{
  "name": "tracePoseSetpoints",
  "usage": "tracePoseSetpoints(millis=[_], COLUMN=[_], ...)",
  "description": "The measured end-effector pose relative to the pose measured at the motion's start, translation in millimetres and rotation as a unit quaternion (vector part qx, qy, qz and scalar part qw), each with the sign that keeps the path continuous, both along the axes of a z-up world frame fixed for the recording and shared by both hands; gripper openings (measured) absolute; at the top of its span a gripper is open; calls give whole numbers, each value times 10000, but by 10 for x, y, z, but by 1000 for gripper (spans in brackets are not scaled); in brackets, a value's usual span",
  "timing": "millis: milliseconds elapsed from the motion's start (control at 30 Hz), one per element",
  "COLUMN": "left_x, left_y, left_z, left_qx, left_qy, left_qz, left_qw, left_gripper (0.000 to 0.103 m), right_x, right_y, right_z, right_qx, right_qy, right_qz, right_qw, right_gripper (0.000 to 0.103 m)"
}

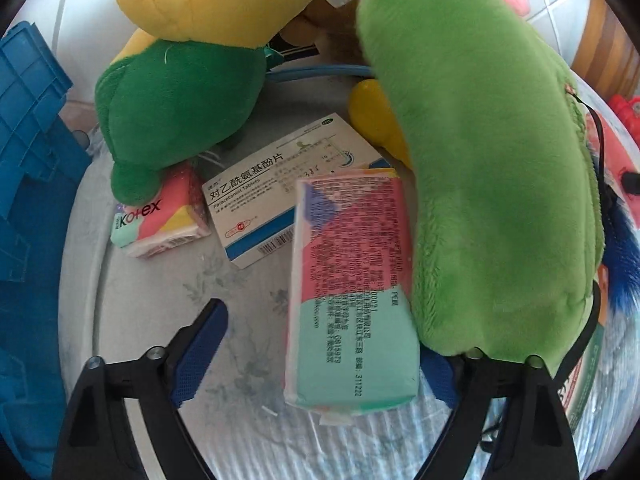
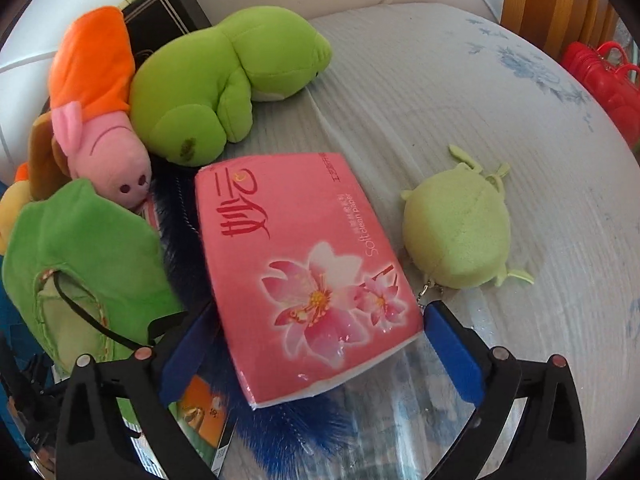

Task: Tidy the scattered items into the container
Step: 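Grasp the teal-pink sanitary pad pack with the left tool while the right grasps the pink tissue pack, then lift the pad pack with the left tool while the right carries the tissue pack toward the crate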

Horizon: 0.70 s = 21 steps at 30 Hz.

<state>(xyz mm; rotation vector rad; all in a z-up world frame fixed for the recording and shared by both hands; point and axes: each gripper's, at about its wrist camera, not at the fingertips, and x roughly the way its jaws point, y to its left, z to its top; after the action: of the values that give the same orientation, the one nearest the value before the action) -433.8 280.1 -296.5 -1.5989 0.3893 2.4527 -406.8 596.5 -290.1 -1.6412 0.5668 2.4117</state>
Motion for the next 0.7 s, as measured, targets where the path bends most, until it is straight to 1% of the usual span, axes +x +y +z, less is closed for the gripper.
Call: tracePoseSetpoints(millis=[67, 167, 267, 433, 600, 700], left_x=[-6, 76, 184, 512, 916, 1111], left_y=[-20, -117, -246, -610, -925, -1035], left_z=[0, 34, 72, 151, 227, 295], left_qx=[106, 134, 175, 327, 350, 375], left_qy=[-52, -34, -34, -99, -127, -87], left_qz=[-17, 29, 90, 258, 387, 433], left_qw=[9999, 9999, 9998, 9991, 9986, 9983], left_gripper=[48, 47, 47, 47, 46, 46], right_x=[11, 99, 297, 792, 1267, 1494], right_y=[-20, -59, -105, -164, -283, -377], right_z=[1, 53, 141, 247, 238, 249], right_qx=[58, 203, 306, 362, 338, 371], right_qy=[40, 56, 128, 160, 65, 38], right_qz=[-49, -121, -160, -251, -365, -379], right_qw=[10000, 9997, 9993, 9989, 9987, 9986], right_gripper=[103, 101, 101, 100, 99, 98])
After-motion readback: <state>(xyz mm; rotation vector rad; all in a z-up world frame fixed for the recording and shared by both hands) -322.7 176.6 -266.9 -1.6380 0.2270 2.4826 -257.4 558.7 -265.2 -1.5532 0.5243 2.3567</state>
